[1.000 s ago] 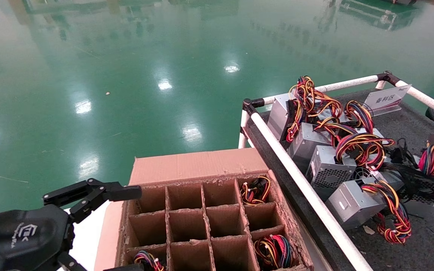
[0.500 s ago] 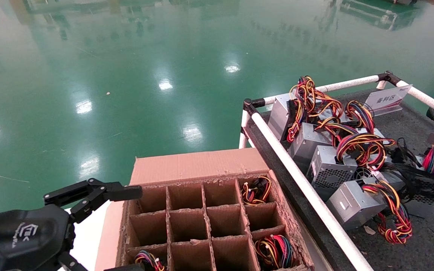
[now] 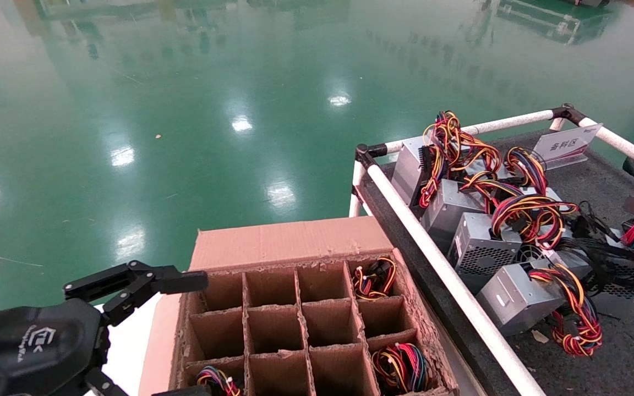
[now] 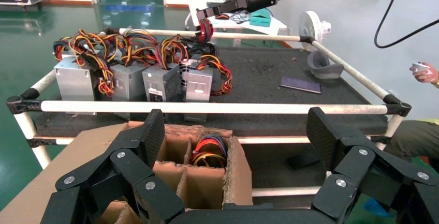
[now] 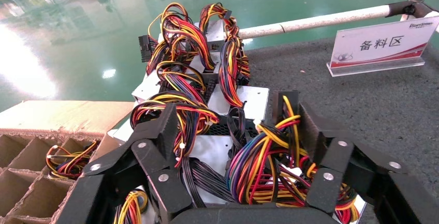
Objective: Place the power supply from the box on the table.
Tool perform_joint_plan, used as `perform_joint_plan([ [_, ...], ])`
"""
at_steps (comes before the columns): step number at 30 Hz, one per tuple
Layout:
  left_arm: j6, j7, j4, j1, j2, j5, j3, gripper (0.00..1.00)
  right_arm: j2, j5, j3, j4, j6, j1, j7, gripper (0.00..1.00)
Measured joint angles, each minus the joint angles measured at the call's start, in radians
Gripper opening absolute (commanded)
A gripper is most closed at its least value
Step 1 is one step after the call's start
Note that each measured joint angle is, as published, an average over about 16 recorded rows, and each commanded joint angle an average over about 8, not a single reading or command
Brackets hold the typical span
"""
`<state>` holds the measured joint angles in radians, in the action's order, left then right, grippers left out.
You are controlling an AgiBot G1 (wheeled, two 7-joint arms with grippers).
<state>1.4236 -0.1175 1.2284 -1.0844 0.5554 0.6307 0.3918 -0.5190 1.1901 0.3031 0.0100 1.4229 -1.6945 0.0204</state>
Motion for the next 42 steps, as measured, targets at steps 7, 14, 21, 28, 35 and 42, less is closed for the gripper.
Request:
perform_joint_plan([
  [7,0.000,0.000,0.000,0.000,0.000,0.000,0.000,1.00,0.003,-0.004,-0.002,-0.010,0.011,-0.020,-0.021,1.00],
  [14,0.000,0.000,0.000,0.000,0.000,0.000,0.000,1.00,0.006,-0.005,-0.004,-0.024,0.023,-0.046,-0.050,1.00],
  [21,0.000,0.000,0.000,0.000,0.000,0.000,0.000,1.00,0.005,-0.007,-0.004,-0.035,0.037,-0.064,-0.072,1.00],
  [28,0.000,0.000,0.000,0.000,0.000,0.000,0.000,1.00,0.002,-0.013,-0.006,-0.052,0.048,-0.068,-0.084,1.00],
  [35,0.000,0.000,0.000,0.000,0.000,0.000,0.000,1.00,-0.004,-0.038,-0.007,-0.120,0.054,-0.033,-0.093,1.00],
  [42,0.000,0.000,0.000,0.000,0.000,0.000,0.000,1.00,-0.013,-0.083,-0.009,-0.247,0.056,0.037,-0.106,1.00],
])
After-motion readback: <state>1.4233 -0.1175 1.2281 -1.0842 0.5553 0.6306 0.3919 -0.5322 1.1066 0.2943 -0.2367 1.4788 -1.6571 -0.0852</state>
